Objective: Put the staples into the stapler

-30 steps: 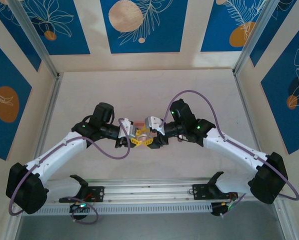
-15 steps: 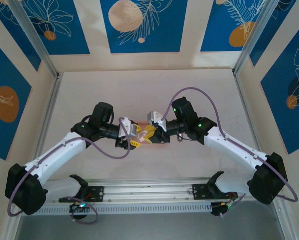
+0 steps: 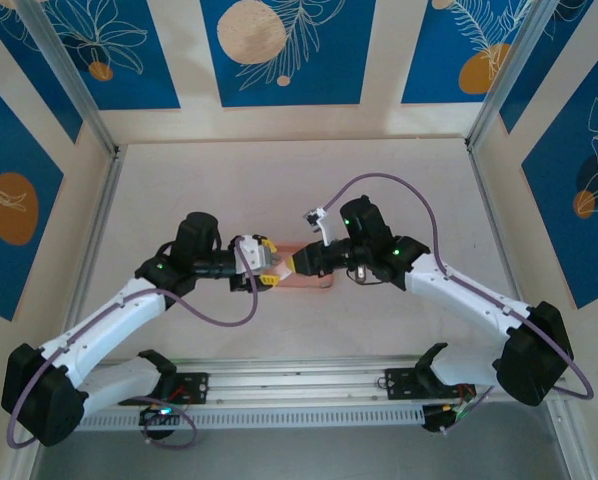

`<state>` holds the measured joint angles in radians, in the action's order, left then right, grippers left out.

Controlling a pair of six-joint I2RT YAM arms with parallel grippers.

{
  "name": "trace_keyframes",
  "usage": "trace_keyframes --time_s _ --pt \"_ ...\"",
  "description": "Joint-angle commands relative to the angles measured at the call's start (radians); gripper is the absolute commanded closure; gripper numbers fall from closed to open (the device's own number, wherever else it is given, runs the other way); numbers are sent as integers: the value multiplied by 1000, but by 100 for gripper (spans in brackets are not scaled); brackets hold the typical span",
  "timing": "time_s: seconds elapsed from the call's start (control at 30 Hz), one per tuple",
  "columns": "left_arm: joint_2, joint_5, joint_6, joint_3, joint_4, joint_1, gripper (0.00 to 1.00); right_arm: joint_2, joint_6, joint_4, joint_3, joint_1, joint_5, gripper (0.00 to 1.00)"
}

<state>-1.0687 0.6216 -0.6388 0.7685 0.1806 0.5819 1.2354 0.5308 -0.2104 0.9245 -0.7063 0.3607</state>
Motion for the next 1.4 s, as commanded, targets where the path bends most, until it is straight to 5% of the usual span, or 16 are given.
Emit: trace_keyframes --time_s 0.0,0.27,0.6,1.0,1.23,1.37 --pt "-23 -5 27 10 -15 15 41 11 171 34 -3 -12 -9 85" --pt "-55 24 68 15 -39 36 43 43 229 52 14 -22 -4 85" --pt "-82 -36 152 17 -93 45 69 61 248 81 24 -37 8 85" --pt "-106 -34 191 43 -77 47 86 51 248 117 16 -44 13 84" --pt "-121 8 210 48 -75 46 94 14 162 111 -9 -27 15 49" --pt "-120 42 233 46 -75 46 96 -43 104 114 -46 22 50 42"
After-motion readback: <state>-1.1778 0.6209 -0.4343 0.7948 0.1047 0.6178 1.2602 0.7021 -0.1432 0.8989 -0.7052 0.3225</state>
